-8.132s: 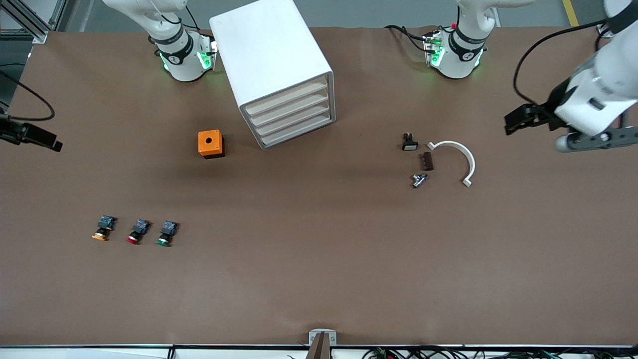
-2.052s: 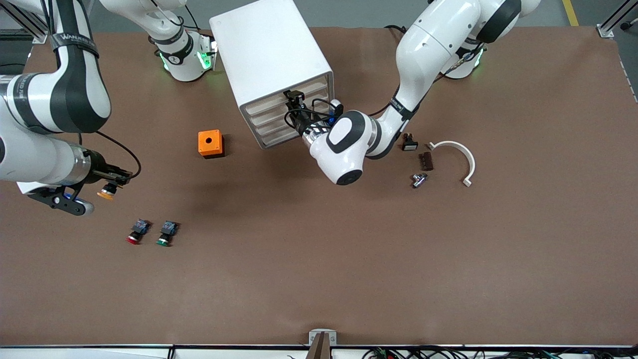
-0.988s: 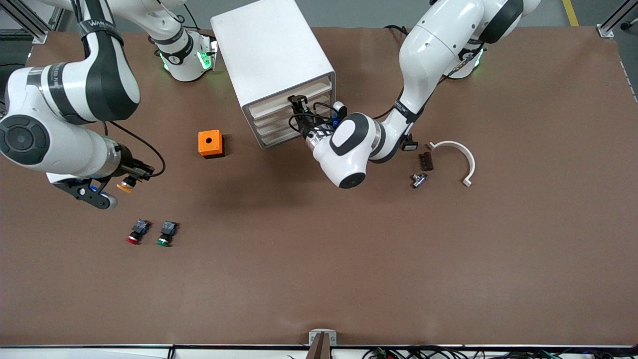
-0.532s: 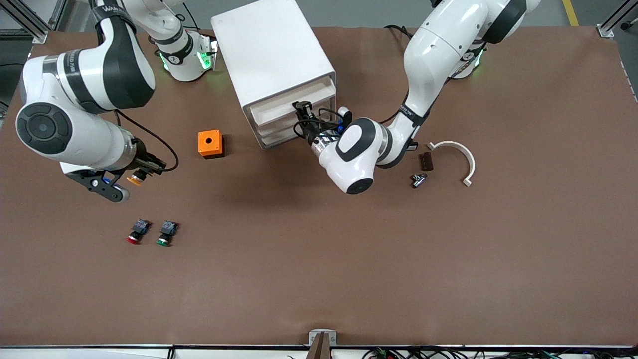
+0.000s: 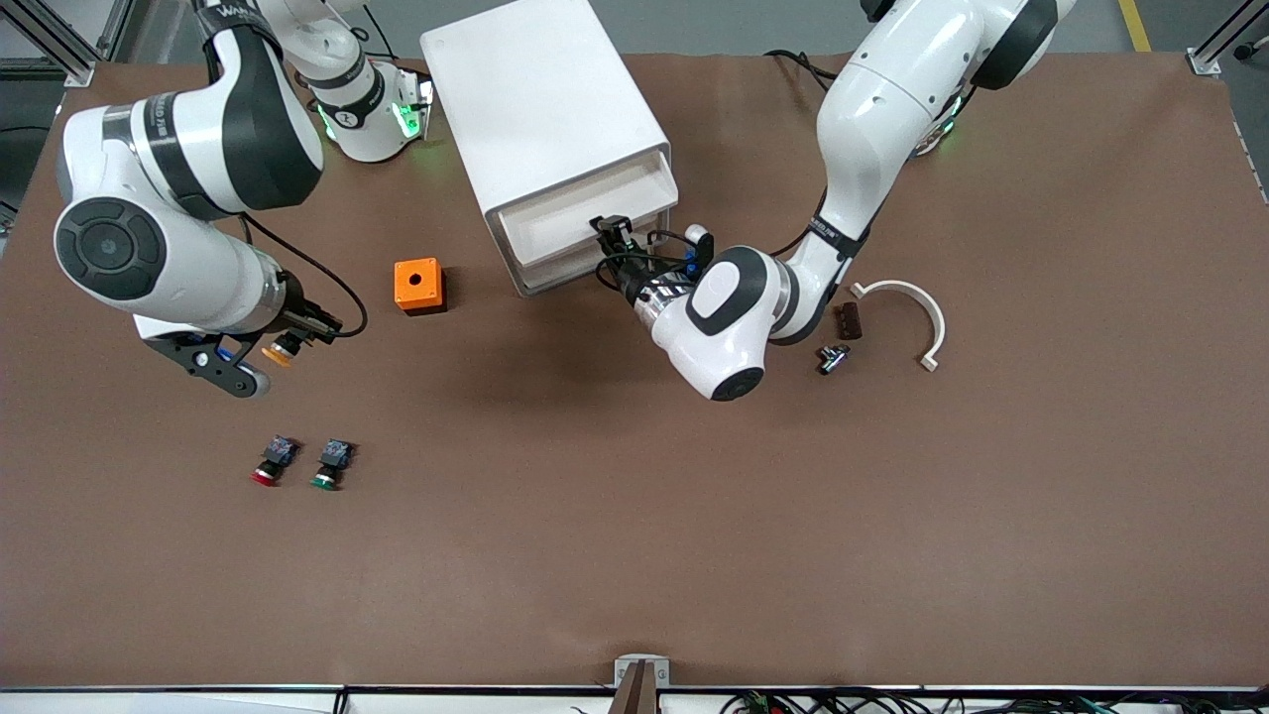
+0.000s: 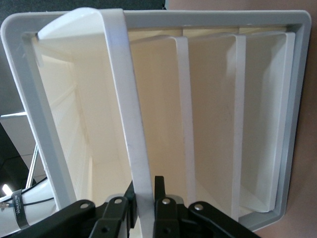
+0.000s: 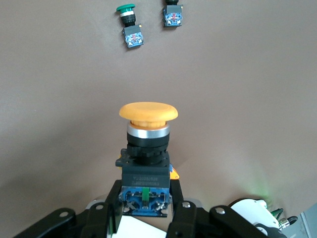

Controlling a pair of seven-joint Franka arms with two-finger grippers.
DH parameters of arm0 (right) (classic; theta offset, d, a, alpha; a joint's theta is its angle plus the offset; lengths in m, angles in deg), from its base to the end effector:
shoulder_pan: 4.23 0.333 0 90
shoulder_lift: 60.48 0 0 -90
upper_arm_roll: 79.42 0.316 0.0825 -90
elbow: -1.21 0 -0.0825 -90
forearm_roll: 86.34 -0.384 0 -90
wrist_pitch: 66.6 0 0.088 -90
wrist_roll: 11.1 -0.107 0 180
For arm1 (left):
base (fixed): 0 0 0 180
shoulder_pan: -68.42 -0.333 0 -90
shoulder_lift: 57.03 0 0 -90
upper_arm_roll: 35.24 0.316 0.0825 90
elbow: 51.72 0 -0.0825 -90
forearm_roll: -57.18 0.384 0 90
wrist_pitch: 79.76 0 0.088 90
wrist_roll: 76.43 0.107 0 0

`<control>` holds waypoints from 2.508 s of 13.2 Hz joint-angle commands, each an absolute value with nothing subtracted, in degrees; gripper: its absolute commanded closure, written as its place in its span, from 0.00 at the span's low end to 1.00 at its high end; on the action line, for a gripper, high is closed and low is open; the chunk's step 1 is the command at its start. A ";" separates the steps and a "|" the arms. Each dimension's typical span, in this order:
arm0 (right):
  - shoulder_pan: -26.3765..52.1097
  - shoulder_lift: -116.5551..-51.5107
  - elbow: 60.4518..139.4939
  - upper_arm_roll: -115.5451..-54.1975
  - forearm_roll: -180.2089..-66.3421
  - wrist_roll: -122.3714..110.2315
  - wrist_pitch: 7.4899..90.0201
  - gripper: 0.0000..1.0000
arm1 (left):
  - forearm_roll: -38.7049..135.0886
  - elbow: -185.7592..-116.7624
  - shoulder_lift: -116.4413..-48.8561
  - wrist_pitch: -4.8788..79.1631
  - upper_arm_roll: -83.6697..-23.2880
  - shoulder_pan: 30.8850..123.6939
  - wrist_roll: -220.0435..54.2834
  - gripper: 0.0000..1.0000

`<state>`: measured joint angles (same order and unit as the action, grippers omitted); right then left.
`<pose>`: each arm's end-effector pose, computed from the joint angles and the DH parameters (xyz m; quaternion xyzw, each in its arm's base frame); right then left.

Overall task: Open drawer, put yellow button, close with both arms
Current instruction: 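Pull the drawer open with the left gripper while the right gripper lifts the button, then carry the yellow button over the open drawer with the right gripper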

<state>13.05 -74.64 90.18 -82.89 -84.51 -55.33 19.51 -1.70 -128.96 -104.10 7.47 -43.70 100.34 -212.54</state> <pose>0.5854 0.1436 0.4846 0.9544 -0.2583 -0.1178 0.0921 0.4807 -0.5025 0.2599 -0.4337 -0.6820 0.5317 0.2531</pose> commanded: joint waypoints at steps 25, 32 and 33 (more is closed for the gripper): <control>40.06 -70.42 94.71 -82.59 -98.91 -109.89 31.82 0.91 | 2.60 -124.59 -103.08 1.19 -41.92 94.61 -210.55 0.00; 44.02 -69.27 105.89 -82.59 -99.08 -114.64 46.50 0.93 | 12.07 -123.36 -100.98 -1.18 -41.13 92.67 -199.33 0.00; 44.46 -69.53 106.41 -82.59 -99.09 -114.64 47.38 0.93 | 14.27 -123.36 -100.36 -2.05 -41.04 92.59 -196.17 0.00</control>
<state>43.71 -71.39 103.52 -82.06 -97.82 -113.95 45.51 10.53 -122.85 -102.72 -0.44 -41.26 92.65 -200.65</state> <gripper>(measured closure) 0.586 0.000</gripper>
